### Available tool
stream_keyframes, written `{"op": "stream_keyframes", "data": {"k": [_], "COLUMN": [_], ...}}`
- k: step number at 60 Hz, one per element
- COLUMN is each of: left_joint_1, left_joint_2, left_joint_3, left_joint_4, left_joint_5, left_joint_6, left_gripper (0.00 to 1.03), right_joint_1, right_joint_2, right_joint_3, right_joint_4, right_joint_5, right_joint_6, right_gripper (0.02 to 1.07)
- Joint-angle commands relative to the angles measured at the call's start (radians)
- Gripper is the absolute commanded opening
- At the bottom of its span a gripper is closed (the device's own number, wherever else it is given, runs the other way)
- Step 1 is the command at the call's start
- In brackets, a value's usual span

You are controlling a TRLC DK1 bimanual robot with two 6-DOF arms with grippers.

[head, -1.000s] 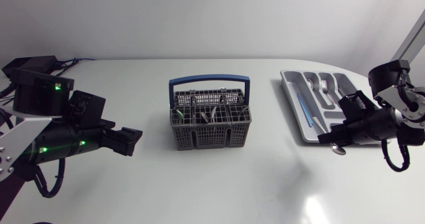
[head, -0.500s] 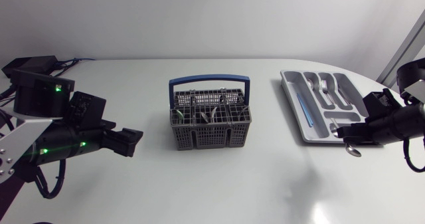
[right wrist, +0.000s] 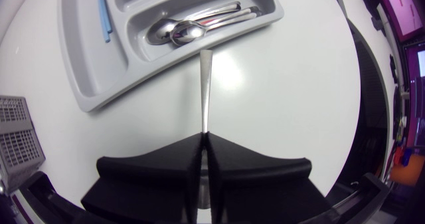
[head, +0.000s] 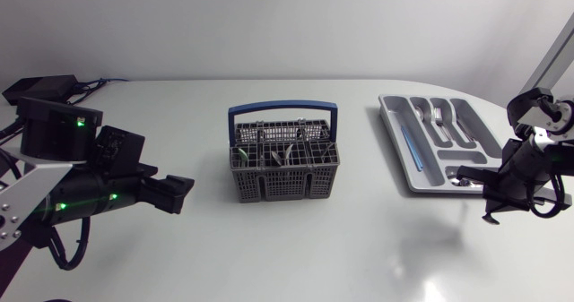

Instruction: Unload the cutlery basket into the drawer organizer.

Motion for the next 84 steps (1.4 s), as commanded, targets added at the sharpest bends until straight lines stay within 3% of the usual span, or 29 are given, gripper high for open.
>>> {"op": "stream_keyframes", "data": {"k": [1,26,30,35,53,58,73,78,84], "left_joint_1": [-0.008,-0.023,-0.023,-0.022,-0.023,-0.023,-0.025,-0.025,-0.025], "left_joint_2": [-0.012,-0.013,-0.013,-0.013,-0.015,-0.018,-0.020,-0.021,-0.027], "left_joint_3": [-0.029,-0.031,-0.031,-0.034,-0.039,-0.042,-0.043,-0.040,-0.039], "left_joint_4": [0.010,0.018,0.018,0.018,0.019,0.019,0.030,0.032,0.035], "left_joint_5": [0.004,0.004,0.004,0.004,0.004,0.004,0.004,0.004,0.004], "left_joint_6": [0.000,0.000,-0.001,-0.001,-0.001,-0.001,-0.003,-0.003,-0.001], "left_gripper": [0.99,0.99,0.99,0.99,0.99,0.99,0.99,0.99,0.99], "right_joint_1": [-0.024,-0.131,-0.145,-0.165,-0.079,-0.076,-0.065,-0.032,0.010], "right_joint_2": [0.078,0.213,0.219,0.190,0.267,0.253,0.116,0.104,0.101], "right_joint_3": [0.052,0.255,0.273,0.233,0.258,0.250,0.203,0.207,0.218], "right_joint_4": [-0.019,0.004,0.033,0.137,0.107,0.099,0.090,0.047,-0.016], "right_joint_5": [0.013,-0.024,-0.038,-0.037,-0.035,-0.040,-0.176,-0.213,-0.270], "right_joint_6": [0.112,0.380,0.436,0.561,0.600,0.595,0.477,0.411,0.311], "right_gripper": [0.08,0.08,0.19,0.20,0.20,0.27,0.55,0.67,0.76]}}
